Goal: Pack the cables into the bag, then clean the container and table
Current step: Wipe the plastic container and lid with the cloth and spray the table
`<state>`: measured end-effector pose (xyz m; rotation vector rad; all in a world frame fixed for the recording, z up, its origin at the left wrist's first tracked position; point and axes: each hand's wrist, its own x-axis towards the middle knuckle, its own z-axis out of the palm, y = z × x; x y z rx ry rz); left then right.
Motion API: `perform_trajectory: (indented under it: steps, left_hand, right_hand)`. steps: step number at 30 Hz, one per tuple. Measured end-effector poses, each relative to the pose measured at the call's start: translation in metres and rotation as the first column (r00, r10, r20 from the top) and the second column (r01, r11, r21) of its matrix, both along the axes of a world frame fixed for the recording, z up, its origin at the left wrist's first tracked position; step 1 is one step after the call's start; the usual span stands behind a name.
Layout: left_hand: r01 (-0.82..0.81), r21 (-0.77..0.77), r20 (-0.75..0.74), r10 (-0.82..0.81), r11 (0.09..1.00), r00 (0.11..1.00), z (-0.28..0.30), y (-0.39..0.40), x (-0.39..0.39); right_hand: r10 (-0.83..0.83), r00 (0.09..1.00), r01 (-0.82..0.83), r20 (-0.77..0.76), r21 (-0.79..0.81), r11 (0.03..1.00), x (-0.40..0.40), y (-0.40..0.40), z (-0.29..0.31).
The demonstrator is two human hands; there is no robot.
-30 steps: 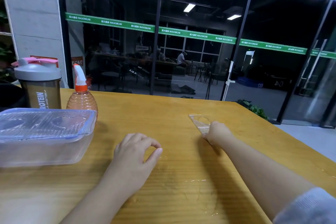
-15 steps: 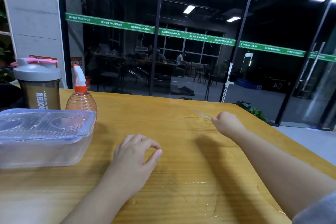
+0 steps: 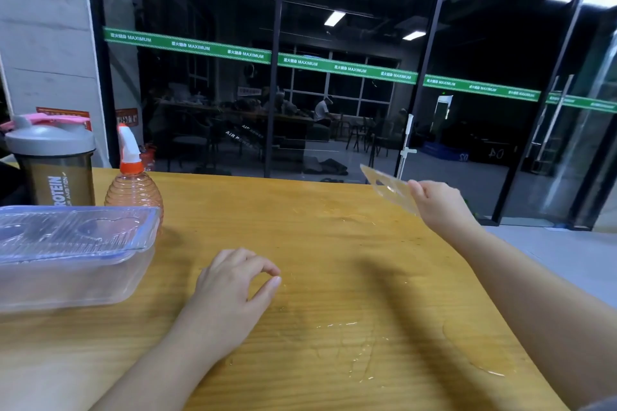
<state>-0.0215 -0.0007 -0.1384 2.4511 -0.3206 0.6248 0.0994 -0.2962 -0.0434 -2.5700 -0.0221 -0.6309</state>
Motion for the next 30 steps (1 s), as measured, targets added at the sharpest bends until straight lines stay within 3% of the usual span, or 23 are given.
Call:
perform_trajectory:
  steps: [8,15,24,30]
  left_hand:
    - [0.08,0.041,0.051,-0.082,0.996,0.995,0.013,-0.029,-0.01]
    - [0.115,-0.019,0.046,-0.114,0.993,0.992,0.029,-0.086,-0.014]
    - [0.212,-0.083,0.013,-0.211,0.974,0.977,0.026,-0.136,-0.016]
    - [0.191,-0.066,0.062,-0.187,0.979,0.98,0.027,-0.14,-0.018]
  right_hand:
    - [-0.05,0.998,0.053,-0.047,0.053,0.997,-0.023,-0.029,-0.005]
    - [-0.056,0.995,0.063,-0.077,0.081,0.995,-0.042,-0.044,-0.016]
    - [0.102,0.995,-0.101,0.016,0.334,0.937,-0.074,-0.045,-0.016]
    - [0.196,0.98,-0.198,0.044,0.38,0.904,-0.108,-0.036,-0.009]
